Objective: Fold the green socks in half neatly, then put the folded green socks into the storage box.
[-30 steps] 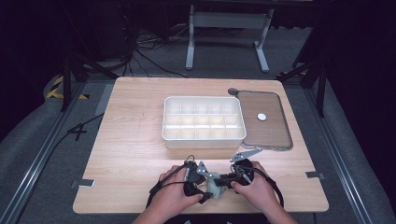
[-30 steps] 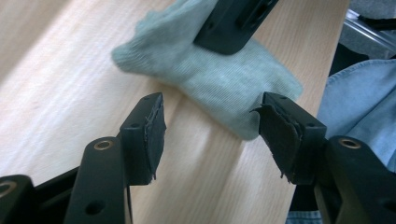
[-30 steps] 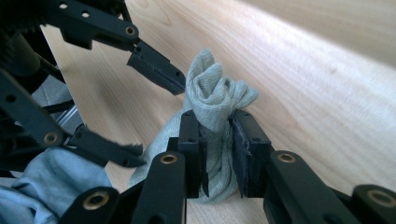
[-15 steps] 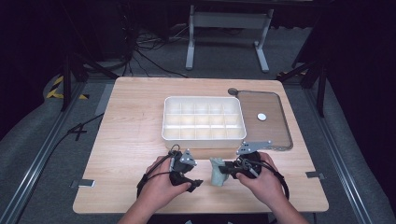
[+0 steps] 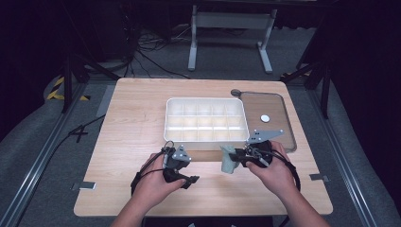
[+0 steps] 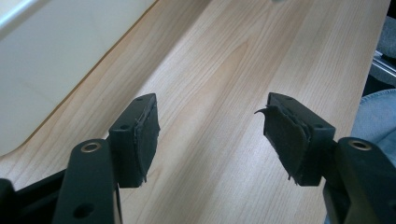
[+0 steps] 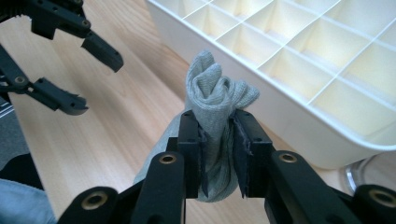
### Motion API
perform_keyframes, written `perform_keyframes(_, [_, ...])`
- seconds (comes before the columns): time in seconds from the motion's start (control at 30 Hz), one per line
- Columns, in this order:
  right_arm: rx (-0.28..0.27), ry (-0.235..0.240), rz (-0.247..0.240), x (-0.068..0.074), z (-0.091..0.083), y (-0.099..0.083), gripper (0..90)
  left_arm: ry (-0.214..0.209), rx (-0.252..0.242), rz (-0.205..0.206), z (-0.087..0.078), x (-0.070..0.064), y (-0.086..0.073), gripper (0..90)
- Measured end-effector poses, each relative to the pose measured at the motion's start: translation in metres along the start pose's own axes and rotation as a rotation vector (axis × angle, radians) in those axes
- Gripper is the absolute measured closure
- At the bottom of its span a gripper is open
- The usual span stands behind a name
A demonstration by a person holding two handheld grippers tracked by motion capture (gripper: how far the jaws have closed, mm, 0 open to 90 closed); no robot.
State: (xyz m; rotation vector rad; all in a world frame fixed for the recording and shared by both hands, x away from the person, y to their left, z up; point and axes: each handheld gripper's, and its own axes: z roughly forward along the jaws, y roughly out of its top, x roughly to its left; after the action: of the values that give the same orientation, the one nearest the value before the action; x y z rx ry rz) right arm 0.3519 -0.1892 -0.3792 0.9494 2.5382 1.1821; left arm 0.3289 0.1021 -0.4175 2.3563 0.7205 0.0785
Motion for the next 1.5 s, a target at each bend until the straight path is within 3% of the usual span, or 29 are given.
perform_keyframes(0.37, [-0.017, -0.066, -0.032, -0.015, -0.013, 0.014, 74.2, -0.008, -0.005, -0.006, -0.002, 0.002, 0.002, 36.2])
perform_keyframes(0.6, [-0.028, -0.071, -0.009, -0.024, -0.017, 0.019, 73.7, -0.007, 0.0, -0.01, -0.002, 0.002, 0.002, 36.1])
perform_keyframes(0.97, [-0.029, -0.133, -0.02, -0.049, -0.017, 0.033, 73.7, 0.005, -0.013, -0.022, -0.006, 0.006, -0.001, 35.6])
perform_keyframes(1.2, [-0.008, -0.152, -0.034, -0.067, -0.009, 0.045, 73.7, 0.021, -0.017, -0.034, -0.01, 0.007, -0.004, 35.4])
perform_keyframes(1.5, [0.036, -0.18, -0.054, -0.079, 0.007, 0.053, 73.7, 0.05, -0.028, -0.05, -0.018, 0.012, -0.011, 34.5])
